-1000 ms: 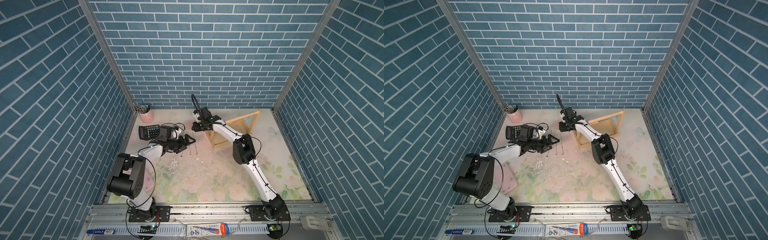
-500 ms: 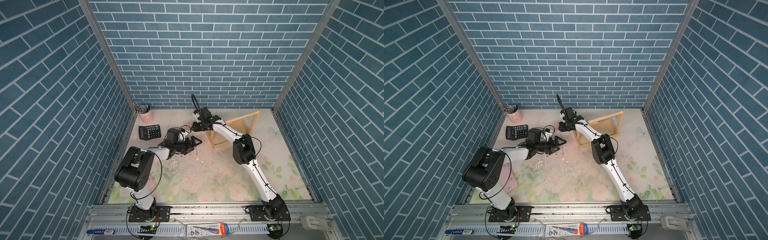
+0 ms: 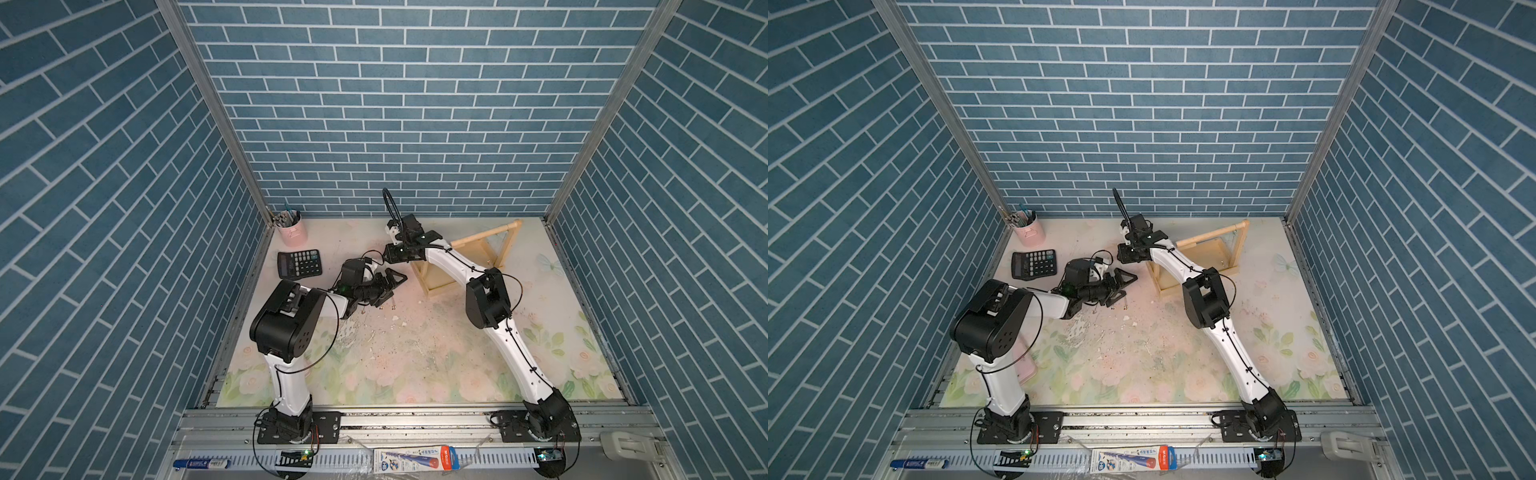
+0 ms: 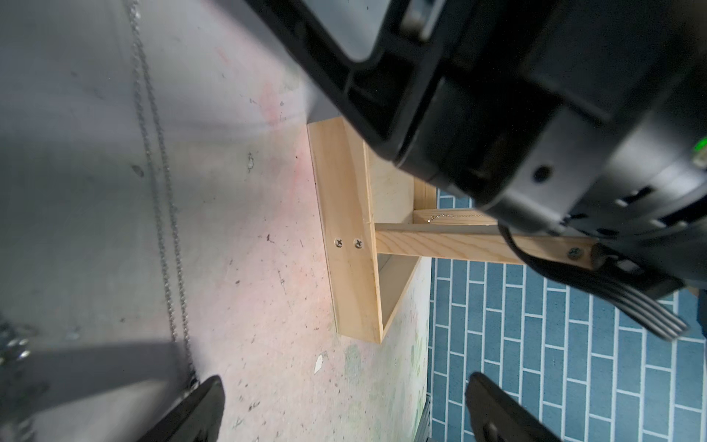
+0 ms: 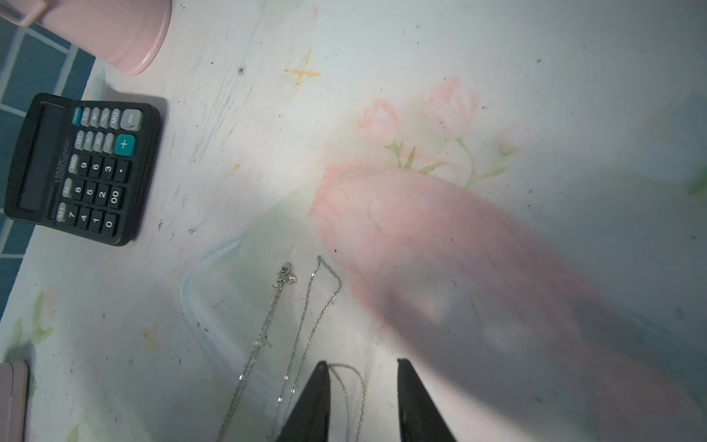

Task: Take the necklace off the jewelry display stand
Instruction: Place the necklace at the center of the board.

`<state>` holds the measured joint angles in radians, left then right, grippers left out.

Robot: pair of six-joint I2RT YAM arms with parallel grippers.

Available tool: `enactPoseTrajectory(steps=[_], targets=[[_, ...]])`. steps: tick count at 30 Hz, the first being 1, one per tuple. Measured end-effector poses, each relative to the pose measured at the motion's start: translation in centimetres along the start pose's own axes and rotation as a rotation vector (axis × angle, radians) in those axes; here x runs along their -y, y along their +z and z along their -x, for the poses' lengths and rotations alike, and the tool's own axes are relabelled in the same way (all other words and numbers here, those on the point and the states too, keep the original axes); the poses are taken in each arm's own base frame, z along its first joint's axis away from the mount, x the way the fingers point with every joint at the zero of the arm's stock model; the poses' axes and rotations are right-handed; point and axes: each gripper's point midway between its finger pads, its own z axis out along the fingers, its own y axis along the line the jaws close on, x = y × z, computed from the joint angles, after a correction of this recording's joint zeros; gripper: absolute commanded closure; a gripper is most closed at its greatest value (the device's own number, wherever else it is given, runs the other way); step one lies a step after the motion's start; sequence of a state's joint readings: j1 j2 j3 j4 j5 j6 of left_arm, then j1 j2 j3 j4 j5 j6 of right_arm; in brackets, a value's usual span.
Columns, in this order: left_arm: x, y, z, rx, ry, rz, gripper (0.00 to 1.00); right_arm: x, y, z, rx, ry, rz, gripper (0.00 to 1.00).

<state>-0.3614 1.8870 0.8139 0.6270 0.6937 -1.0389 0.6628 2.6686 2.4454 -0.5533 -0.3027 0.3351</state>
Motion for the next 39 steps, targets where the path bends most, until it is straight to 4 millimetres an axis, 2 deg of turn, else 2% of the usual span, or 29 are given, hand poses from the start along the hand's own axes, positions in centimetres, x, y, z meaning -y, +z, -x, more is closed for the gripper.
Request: enactPoseTrajectory(steps=[11, 30, 39], targets=[[-1.2, -0.1, -0.2, 0.023, -0.024, 0.041, 0.01, 0.0, 0.0, 0.0, 0.0, 0.0, 0.0, 0.64], [-1.4, -0.3, -0.5, 0.029, -0.03, 0.057, 0.01, 0.1, 0.0, 0.4, 0.015, 0.002, -0.007, 0.59], [-1.5, -0.5, -0.7, 0.031, -0.034, 0.066, 0.01, 0.1, 0.0, 0.4, 0.018, 0.004, -0.006, 0.5]])
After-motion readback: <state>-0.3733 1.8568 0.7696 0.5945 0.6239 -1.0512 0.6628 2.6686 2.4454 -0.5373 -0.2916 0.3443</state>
